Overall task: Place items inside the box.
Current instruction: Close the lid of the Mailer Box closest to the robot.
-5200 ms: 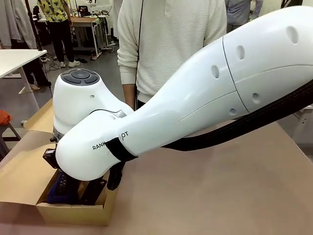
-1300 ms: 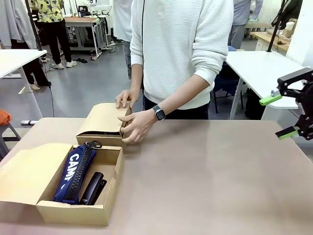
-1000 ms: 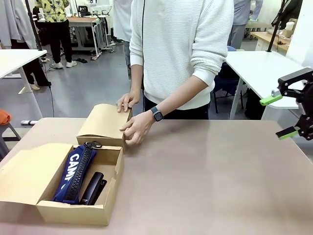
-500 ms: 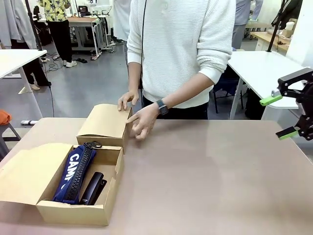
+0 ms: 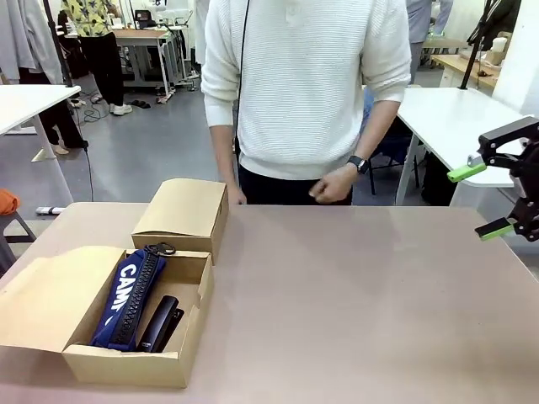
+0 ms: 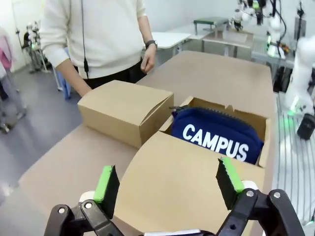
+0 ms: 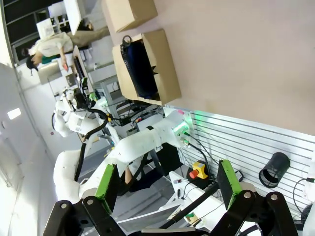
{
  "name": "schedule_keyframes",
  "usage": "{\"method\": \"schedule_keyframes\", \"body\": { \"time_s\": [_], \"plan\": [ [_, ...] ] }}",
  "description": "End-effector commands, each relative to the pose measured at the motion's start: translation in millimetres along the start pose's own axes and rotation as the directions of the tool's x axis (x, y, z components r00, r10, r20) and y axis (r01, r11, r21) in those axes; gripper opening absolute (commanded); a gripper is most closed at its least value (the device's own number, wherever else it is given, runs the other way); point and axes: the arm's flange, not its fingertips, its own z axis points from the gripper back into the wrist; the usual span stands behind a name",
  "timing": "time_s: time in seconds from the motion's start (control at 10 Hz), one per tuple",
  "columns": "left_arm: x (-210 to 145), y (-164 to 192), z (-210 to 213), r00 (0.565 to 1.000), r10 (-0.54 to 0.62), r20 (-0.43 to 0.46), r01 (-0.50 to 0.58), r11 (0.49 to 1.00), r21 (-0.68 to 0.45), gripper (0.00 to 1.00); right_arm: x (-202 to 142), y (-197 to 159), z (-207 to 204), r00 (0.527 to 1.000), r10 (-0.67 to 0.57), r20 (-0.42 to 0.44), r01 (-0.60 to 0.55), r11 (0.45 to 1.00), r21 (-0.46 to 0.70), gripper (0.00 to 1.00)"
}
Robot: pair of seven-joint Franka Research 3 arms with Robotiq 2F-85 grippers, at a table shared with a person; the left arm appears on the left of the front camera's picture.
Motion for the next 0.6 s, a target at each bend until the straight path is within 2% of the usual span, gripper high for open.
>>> {"method": "schedule_keyframes", "body": {
  "time_s": [0.0,0.1,0.2,0.3,0.5],
  "plan": [
    [14.4,-0.9,-3.2,0.993,0.11,0.033,-0.11,0.994,0.022,1.0,1.8,-1.2,1.4,1.0,0.026,-0.004,-0.026,1.0,0.003,1.0],
    [14.4,-0.9,-3.2,0.993,0.11,0.033,-0.11,0.994,0.022,1.0,1.8,-1.2,1.4,1.0,0.026,-0.004,-0.026,1.0,0.003,1.0],
    [2.5,1.0,-1.2,0.999,0.054,0.008,-0.054,0.999,0.004,1.0,1.8,-1.2,1.4,1.0,0.026,-0.004,-0.026,1.0,0.003,1.0],
    [-5.1,9.9,1.9,0.998,-0.049,0.028,0.051,0.995,-0.084,1.0,1.8,-1.2,1.4,1.0,0.026,-0.004,-0.026,1.0,0.003,1.0],
    [-33.0,29.1,6.2,0.985,-0.156,-0.071,0.149,0.984,-0.103,1.0,1.8,-1.2,1.4,1.0,0.026,-0.004,-0.026,1.0,0.003,1.0]
  ]
}}
